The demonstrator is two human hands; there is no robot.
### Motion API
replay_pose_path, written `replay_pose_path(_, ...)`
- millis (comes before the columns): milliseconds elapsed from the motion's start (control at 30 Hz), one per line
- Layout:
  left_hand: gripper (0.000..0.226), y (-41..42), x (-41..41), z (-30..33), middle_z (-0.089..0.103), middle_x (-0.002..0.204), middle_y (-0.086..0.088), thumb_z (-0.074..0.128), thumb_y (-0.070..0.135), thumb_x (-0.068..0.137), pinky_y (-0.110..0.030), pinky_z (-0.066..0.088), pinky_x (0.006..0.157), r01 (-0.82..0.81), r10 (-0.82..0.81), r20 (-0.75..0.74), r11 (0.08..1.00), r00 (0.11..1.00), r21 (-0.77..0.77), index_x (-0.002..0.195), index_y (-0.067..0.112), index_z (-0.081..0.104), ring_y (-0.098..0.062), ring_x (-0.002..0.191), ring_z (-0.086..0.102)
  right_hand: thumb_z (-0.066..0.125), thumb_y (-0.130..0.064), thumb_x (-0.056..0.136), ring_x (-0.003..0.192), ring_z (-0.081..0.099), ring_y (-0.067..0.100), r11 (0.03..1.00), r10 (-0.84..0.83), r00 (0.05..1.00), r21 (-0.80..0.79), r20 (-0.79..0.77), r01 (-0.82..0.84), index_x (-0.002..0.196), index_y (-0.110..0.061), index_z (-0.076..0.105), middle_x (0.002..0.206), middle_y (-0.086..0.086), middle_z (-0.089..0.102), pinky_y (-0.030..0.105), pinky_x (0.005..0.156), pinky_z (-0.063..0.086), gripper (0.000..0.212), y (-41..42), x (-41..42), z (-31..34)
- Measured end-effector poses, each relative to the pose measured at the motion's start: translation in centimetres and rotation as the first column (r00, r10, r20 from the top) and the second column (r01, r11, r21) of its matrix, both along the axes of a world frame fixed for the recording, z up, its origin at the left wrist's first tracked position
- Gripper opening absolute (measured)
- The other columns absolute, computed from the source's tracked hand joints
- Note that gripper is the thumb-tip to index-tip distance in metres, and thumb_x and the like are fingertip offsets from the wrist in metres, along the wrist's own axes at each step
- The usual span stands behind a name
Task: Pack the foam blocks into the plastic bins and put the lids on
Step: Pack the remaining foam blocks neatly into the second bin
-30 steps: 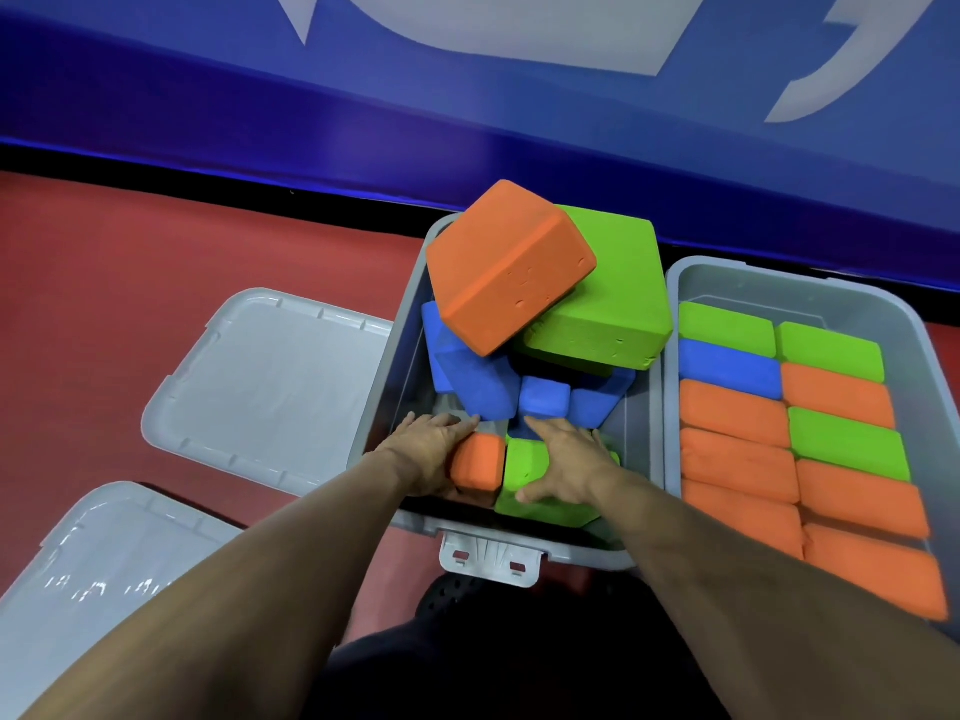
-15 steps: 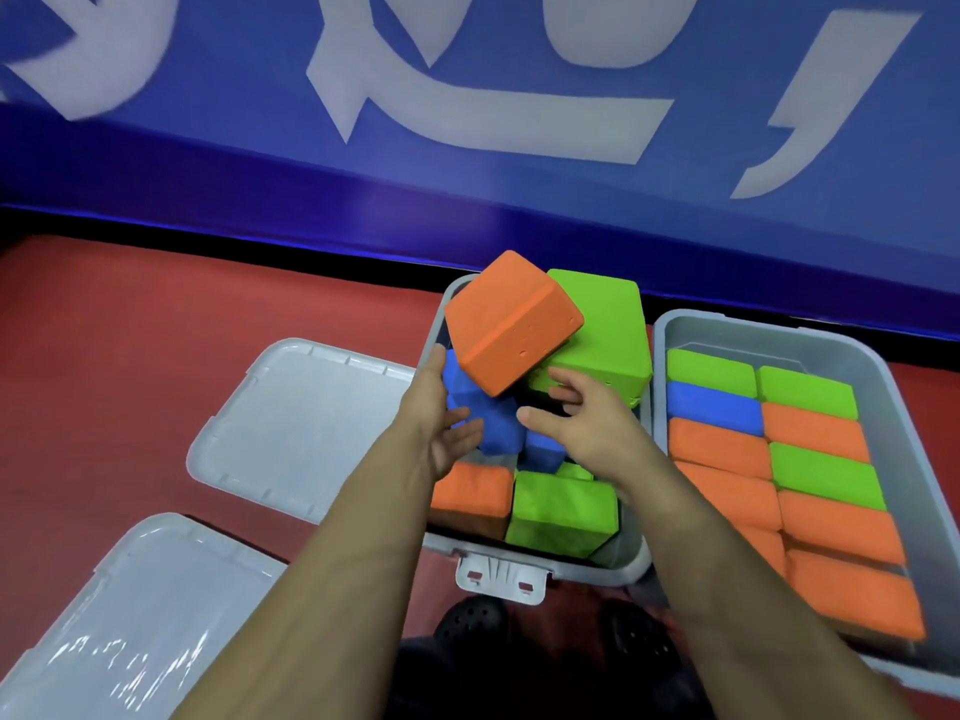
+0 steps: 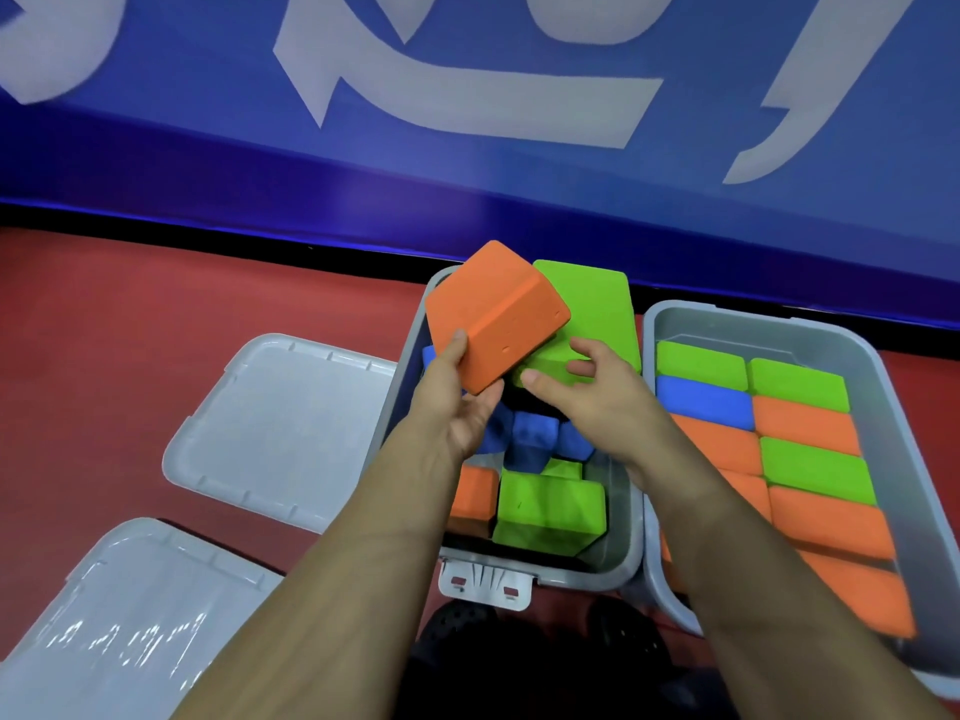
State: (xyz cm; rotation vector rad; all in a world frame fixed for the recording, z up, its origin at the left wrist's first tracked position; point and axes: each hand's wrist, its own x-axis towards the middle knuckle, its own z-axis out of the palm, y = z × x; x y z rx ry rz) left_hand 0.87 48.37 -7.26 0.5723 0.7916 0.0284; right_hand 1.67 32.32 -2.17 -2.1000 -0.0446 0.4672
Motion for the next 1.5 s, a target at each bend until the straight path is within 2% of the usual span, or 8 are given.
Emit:
replay_pose_path(167, 0.032, -0.4, 0.0, -0.2, 0.073, 0.119, -0.010, 0.069, 0.025, 0.092, -0.042, 0.053, 0.102, -0.004, -0.004, 0.049, 0.987, 0.999, 0.162, 0.121, 0.012, 0.066, -0.024, 0.112, 0.070, 0.078, -0.057, 0.077, 0.127, 0.054, 0.017, 0.971, -0.134, 0.987, 0.190, -0.087, 0.148, 0.157, -0.026, 0.025, 0.141, -0.001, 0.054, 0.041, 0.108, 0.045, 0.101, 0.4, 0.6, 0.4)
replay_pose_path(333, 0.080, -0.5, -0.1, 0.6, 0.070, 0.124, -0.008, 0.085, 0.039, 0.062, -0.041, 0.058, 0.095, -0.016, -0.008, 0.060, 0.922, 0.998, 0.388, 0.132, 0.011, 0.059, -0.019, 0.106, 0.072, 0.078, -0.059, 0.077, 0.116, 0.062, 0.025, 0.848, -0.209, 0.919, 0.405, -0.334, 0.341, 0.158, -0.038, 0.016, 0.142, 0.002, 0.052, 0.047, 0.100, 0.052, 0.104, 0.6, 1.0, 1.1)
replay_pose_path(467, 0.073, -1.4, -0.6, 1.3, 0.070, 0.124, -0.006, 0.085, 0.038, 0.068, -0.030, 0.055, 0.082, 0.098, -0.158, 0.094, 0.883, 0.983, 0.459, 0.131, 0.015, 0.057, -0.014, 0.101, 0.071, 0.079, -0.064, 0.072, 0.106, 0.068, 0.033, 0.788, -0.189, 0.862, 0.450, -0.471, 0.419, 0.145, -0.036, 0.033, 0.134, 0.004, 0.059, 0.051, 0.093, 0.056, 0.090, 0.8, 1.2, 1.0)
replay_pose_path(700, 0.056, -1.6, -1.2, 1.4, 0.070, 0.123, -0.001, 0.080, 0.035, 0.085, -0.032, 0.052, 0.100, 0.222, -0.338, 0.139, 0.825, 0.931, 0.520, 0.134, 0.024, 0.053, -0.018, 0.109, 0.070, 0.083, -0.036, 0.082, 0.093, 0.075, 0.032, 0.497, -0.323, 0.761, 0.583, -0.563, 0.642, 0.137, -0.026, 0.040, 0.124, 0.010, 0.067, 0.049, 0.081, 0.062, 0.070, 0.0, 2.2, 0.5)
replay_pose_path(800, 0.057, -0.5, -1.2, -0.2, 0.066, 0.121, -0.001, 0.074, 0.043, 0.087, -0.037, 0.053, 0.100, 0.167, -0.207, -0.005, 0.775, 0.978, 0.610, 0.135, 0.020, 0.054, -0.015, 0.102, 0.068, 0.081, -0.033, 0.084, 0.105, 0.069, 0.032, 0.499, -0.399, 0.747, 0.557, -0.532, 0.664, 0.141, -0.026, 0.036, 0.129, 0.004, 0.061, 0.048, 0.086, 0.060, 0.073, -0.6, 2.5, -0.1)
replay_pose_path(933, 0.058, 0.6, -2.6, -4.2, 0.056, 0.129, -0.004, 0.073, 0.041, 0.087, -0.043, 0.047, 0.105, 0.219, 0.022, -0.267, 0.507, 0.963, 0.834, 0.133, 0.015, 0.049, -0.020, 0.114, 0.059, 0.083, -0.037, 0.081, 0.094, 0.073, 0.031, 0.461, -0.390, 0.694, 0.524, -0.605, 0.716, 0.140, -0.023, 0.043, 0.124, 0.006, 0.067, 0.044, 0.070, 0.063, 0.073, -1.6, 2.6, -0.8)
replay_pose_path(1100, 0.114, 1.5, -0.6, -7.1, 0.038, 0.153, -0.019, 0.081, 0.055, 0.076, -0.047, 0.040, 0.111, 0.475, -0.118, -0.506, 0.573, 0.855, 0.668, 0.154, 0.001, 0.017, -0.038, 0.137, 0.044, 0.083, -0.038, 0.081, 0.094, 0.071, 0.033, 0.426, -0.369, 0.659, 0.511, -0.656, 0.747, 0.135, -0.022, 0.051, 0.120, 0.009, 0.069, 0.042, 0.059, 0.062, 0.065, -2.2, 3.0, -1.6)
replay_pose_path(1500, 0.085, 2.3, 2.0, -9.2, 0.071, 0.101, -0.003, 0.074, 0.072, 0.051, -0.046, 0.059, 0.085, 0.416, 0.013, -0.468, 0.440, 0.883, 0.796, 0.114, 0.016, 0.062, -0.029, 0.092, 0.069, 0.083, -0.039, 0.081, 0.082, 0.077, 0.029, 0.477, -0.350, 0.703, 0.529, -0.619, 0.702, 0.135, -0.022, 0.052, 0.117, 0.007, 0.072, 0.045, 0.066, 0.063, 0.064, -2.5, 4.0, -2.8)
